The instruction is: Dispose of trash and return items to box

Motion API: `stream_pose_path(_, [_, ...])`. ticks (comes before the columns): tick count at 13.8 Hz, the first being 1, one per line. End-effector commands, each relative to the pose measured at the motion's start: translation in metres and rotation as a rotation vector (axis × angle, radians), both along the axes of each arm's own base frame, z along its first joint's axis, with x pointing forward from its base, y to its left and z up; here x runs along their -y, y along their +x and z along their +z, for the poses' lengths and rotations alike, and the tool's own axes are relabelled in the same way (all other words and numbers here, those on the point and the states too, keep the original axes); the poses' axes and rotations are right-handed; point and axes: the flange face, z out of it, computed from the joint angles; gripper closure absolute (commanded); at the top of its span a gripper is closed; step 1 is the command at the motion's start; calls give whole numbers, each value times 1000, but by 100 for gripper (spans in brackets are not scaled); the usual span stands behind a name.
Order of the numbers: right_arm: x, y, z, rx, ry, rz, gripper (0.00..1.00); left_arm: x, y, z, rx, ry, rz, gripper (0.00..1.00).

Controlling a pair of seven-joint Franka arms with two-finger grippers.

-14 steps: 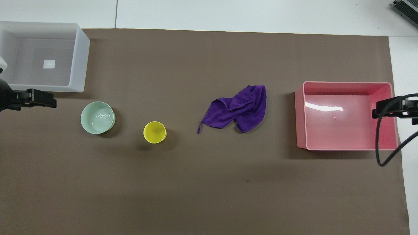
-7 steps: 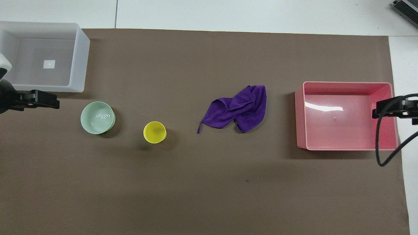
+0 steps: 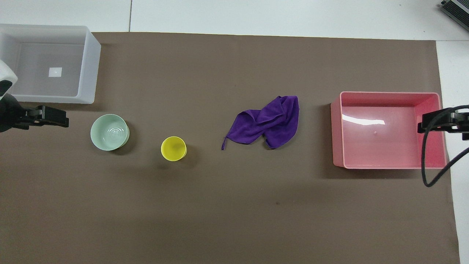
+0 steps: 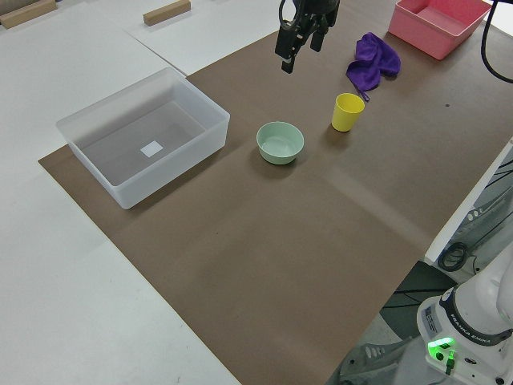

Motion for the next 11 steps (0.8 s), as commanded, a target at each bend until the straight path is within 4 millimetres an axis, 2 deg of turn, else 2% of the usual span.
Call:
stream_pose_path(1, [2,-8,2,-10,17,8,0,-5,-8,1,11,21,11,0])
stream_pose_path(3, [2,-8,1,-11,18,8,0,-11,-6,-3,41,21,15,0])
stream_pose_path(6, [2,-8,2,-10,17,8,0,-13,-10,-20,73,20,17,0])
stream_pose_path(11, [2,-8,1,-11,18,8,0,-12,-10,-67,84,20,19,0])
